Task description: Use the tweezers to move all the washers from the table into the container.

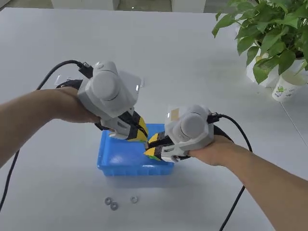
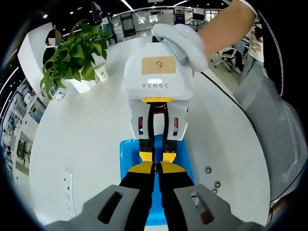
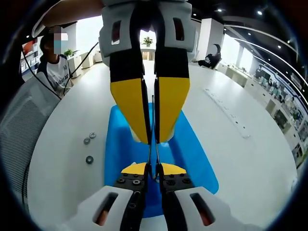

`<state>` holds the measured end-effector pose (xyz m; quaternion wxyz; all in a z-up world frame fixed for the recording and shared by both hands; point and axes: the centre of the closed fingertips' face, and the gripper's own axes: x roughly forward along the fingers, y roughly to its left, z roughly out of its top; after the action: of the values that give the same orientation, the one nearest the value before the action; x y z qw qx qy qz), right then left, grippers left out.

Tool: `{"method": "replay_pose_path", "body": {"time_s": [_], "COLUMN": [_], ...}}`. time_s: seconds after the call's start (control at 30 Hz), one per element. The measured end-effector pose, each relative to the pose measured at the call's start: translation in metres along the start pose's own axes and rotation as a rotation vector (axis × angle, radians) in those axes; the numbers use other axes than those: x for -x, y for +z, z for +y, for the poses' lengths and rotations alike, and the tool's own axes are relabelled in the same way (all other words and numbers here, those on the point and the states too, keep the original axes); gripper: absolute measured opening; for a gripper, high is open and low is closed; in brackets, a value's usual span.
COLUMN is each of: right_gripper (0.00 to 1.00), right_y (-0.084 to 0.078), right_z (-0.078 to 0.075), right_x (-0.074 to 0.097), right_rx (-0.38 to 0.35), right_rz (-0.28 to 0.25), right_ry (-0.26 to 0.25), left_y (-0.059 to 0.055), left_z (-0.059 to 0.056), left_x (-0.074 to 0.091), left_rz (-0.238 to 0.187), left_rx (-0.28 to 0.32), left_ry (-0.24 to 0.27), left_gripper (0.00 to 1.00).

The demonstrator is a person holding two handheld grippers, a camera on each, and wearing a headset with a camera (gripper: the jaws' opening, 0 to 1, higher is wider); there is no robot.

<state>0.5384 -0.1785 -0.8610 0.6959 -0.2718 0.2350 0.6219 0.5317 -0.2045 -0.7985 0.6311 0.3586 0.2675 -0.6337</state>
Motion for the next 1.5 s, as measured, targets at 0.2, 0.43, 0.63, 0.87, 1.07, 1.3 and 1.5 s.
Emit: {"method": "replay_pose_path", "body": {"time_s": [0.2,0.43,0.63,0.87,1.07,1.3,1.5], "right_gripper": [0.11,0.12,0.12,0.12,0.12,0.12,0.12], "right_y": [0.000,-0.001,0.000,0.004,0.011,0.020,0.029], "right_z": [0.000,-0.001,0.001,0.002,0.003,0.007,0.011], "right_x": [0.000,0.001,0.003,0.007,0.011,0.019,0.024], "right_rx": [0.009,0.023,0.026,0.033,0.039,0.054,0.071], "right_rz": [0.005,0.017,0.022,0.021,0.018,0.013,0.004], "right_ry": [0.004,0.002,0.002,-0.006,-0.011,-0.021,-0.026], "left_y": [-0.001,0.001,0.003,0.006,0.010,0.017,0.023], "left_z": [0.001,0.001,-0.001,-0.003,-0.005,-0.009,-0.015], "left_x": [0.000,0.000,0.001,0.006,0.013,0.022,0.031], "left_rz": [-0.002,-0.002,-0.001,0.002,-0.001,-0.006,-0.009], "left_rx": [0.008,0.004,-0.001,-0.008,-0.012,-0.013,-0.013], "left_ry": [-0.002,-0.002,-0.007,-0.002,0.004,0.005,0.006], "left_gripper": [0.07,0.07,0.07,0.07,0.07,0.07,0.07]}}
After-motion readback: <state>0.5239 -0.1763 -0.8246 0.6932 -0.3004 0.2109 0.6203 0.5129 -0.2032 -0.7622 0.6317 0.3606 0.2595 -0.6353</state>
